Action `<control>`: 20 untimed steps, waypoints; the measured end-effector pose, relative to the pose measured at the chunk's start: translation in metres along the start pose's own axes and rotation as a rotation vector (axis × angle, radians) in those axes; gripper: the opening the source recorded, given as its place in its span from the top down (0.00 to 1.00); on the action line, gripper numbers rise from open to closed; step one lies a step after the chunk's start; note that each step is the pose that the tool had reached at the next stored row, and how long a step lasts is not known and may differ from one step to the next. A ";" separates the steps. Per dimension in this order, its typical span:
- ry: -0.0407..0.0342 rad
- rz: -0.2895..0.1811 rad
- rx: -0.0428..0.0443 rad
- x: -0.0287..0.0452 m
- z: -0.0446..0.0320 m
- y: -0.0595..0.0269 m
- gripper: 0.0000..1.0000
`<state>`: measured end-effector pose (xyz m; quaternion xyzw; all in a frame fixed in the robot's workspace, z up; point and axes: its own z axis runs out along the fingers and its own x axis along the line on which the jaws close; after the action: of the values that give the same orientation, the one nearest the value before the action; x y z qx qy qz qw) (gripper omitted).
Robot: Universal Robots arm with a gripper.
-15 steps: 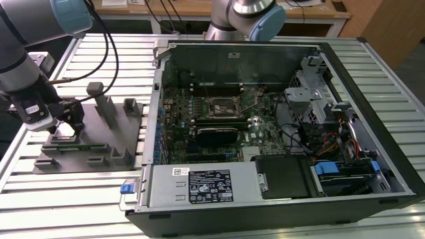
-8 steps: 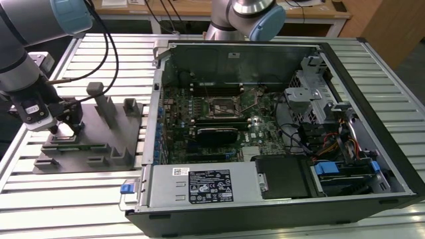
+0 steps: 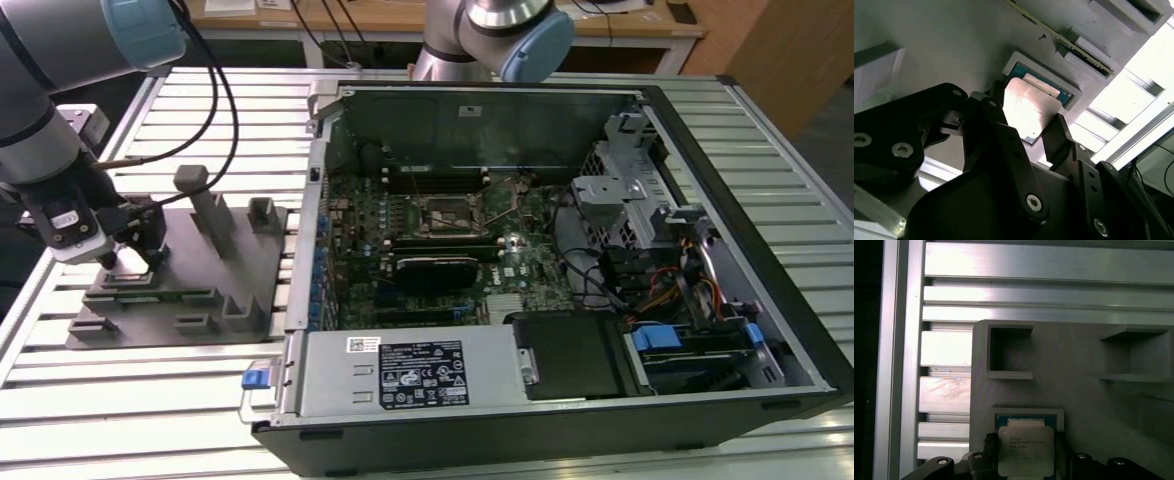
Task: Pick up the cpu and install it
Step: 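Pick up the cpu and move it towards the insertion slot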
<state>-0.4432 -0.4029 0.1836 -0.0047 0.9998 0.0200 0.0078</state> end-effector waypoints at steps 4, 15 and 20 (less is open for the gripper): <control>0.0002 0.000 0.0001 -0.0001 -0.0069 0.0003 0.46; 0.0002 0.000 0.0001 -0.0005 -0.0314 0.0012 0.46; 0.0002 0.000 0.0001 -0.0007 -0.0465 0.0019 0.46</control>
<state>-0.4432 -0.4029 0.2301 -0.0047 0.9998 0.0199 0.0077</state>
